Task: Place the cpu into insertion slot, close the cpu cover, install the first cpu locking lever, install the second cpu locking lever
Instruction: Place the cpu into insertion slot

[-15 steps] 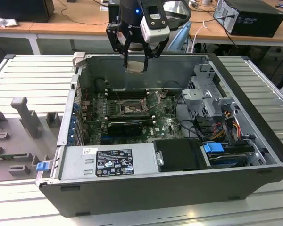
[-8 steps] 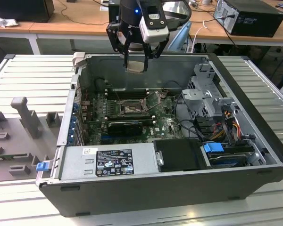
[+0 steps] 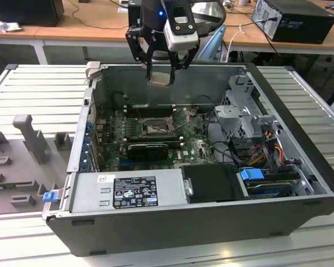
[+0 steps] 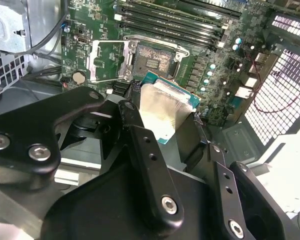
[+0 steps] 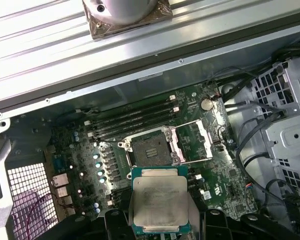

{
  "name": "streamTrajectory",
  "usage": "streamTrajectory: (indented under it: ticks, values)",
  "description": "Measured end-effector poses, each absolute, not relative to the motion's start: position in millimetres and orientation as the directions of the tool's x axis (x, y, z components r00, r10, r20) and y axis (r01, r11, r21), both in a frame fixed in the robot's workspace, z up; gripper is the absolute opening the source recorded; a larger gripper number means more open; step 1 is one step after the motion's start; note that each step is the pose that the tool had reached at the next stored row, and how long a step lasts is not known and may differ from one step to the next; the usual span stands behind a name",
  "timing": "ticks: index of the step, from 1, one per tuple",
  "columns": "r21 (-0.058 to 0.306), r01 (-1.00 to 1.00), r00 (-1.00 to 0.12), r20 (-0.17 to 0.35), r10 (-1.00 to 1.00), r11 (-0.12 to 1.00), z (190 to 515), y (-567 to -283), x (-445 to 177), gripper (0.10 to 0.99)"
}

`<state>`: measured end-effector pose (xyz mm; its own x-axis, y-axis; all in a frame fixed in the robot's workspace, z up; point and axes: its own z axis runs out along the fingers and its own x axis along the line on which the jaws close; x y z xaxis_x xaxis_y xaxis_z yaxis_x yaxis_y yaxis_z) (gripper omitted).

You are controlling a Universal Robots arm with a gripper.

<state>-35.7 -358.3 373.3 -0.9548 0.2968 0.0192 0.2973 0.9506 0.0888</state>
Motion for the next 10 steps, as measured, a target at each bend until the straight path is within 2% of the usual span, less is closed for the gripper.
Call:
streamTrajectory:
  ticks: [10]
  values:
    - [0.088,0.314,-0.949,0.019,0.314,0.945,371.7,-358.7,-35.7,0.525]
